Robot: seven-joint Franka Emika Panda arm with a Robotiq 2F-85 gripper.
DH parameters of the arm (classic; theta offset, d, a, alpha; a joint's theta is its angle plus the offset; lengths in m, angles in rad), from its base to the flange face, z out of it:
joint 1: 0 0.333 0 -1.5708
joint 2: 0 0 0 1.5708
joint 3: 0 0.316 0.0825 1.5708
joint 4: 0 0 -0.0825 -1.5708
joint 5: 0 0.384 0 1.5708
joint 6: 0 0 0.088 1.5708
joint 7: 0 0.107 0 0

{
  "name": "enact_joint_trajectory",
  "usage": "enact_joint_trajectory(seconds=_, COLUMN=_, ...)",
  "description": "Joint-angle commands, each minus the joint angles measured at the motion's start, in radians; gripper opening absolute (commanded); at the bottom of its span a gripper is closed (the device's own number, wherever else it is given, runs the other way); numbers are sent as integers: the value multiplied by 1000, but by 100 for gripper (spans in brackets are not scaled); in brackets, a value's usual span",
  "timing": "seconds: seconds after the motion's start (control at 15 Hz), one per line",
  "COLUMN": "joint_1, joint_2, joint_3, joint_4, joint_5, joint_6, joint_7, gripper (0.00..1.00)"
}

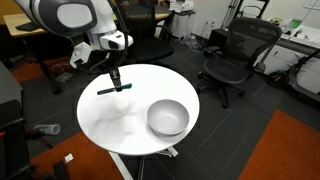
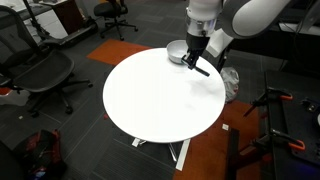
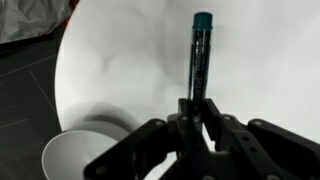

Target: Take the marker out of the bowl and place it on the table

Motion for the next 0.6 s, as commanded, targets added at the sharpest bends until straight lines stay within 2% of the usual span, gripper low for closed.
enact_joint_trajectory(seconds=0.0, joint_1=14, joint_2=-27, joint_3=-11, joint_4=-106, joint_5=-41, joint_6=79, joint_7=56, gripper=5)
enact_joint_trajectory(seconds=0.2, joint_1=29, joint_2=-22, joint_3=0, joint_4=-154, joint_5=-35, joint_6=121, joint_7=49, gripper=5)
enact_joint_trajectory(seconds=0.53, joint_1=101, joint_2=-3, joint_3=9, joint_4=-210, joint_5=-45, joint_6=189, joint_7=73, gripper=5)
